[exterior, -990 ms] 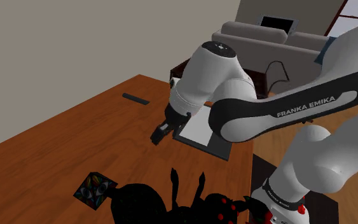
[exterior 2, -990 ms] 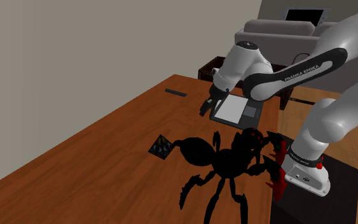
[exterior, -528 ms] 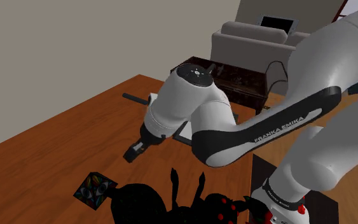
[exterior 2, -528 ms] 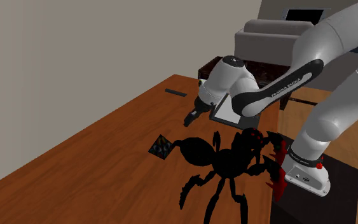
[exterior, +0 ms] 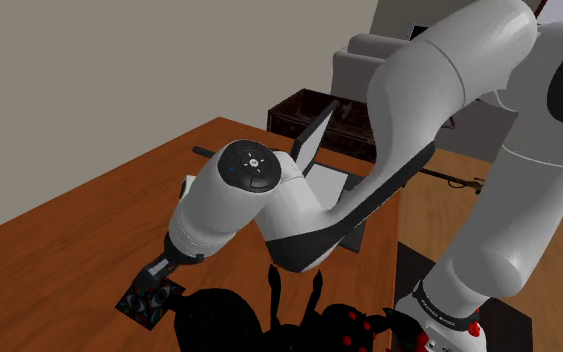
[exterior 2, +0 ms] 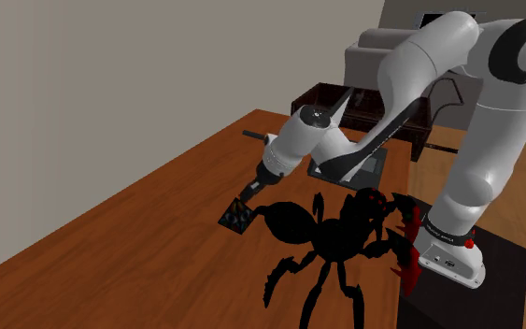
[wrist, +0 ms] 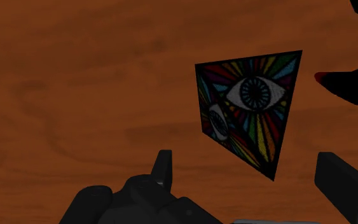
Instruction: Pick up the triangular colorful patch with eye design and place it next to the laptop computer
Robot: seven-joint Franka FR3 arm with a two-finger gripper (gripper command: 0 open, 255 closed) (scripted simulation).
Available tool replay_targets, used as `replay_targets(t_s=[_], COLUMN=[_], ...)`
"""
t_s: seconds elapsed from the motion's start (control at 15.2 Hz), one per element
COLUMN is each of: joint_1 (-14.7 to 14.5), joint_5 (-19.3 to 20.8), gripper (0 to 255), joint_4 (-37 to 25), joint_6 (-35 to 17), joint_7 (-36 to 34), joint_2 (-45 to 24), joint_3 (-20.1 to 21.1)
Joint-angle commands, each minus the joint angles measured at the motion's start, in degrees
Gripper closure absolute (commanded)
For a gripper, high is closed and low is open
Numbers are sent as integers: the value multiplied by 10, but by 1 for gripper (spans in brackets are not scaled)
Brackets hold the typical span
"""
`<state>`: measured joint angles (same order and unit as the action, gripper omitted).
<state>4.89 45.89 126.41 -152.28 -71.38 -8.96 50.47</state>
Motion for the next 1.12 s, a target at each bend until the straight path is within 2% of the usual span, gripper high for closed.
replay_targets(t_s=[0.0, 0.53, 1.06], joint_1=[-40, -89, -89], joint_5=[85, 172, 172], gripper=[0, 0, 0], joint_4=[-44, -90, -90], joint_6=[19, 23, 23], joint_7=[-66, -119, -119], joint_2=[-55, -132, -131], joint_3=[-22, -73, -73])
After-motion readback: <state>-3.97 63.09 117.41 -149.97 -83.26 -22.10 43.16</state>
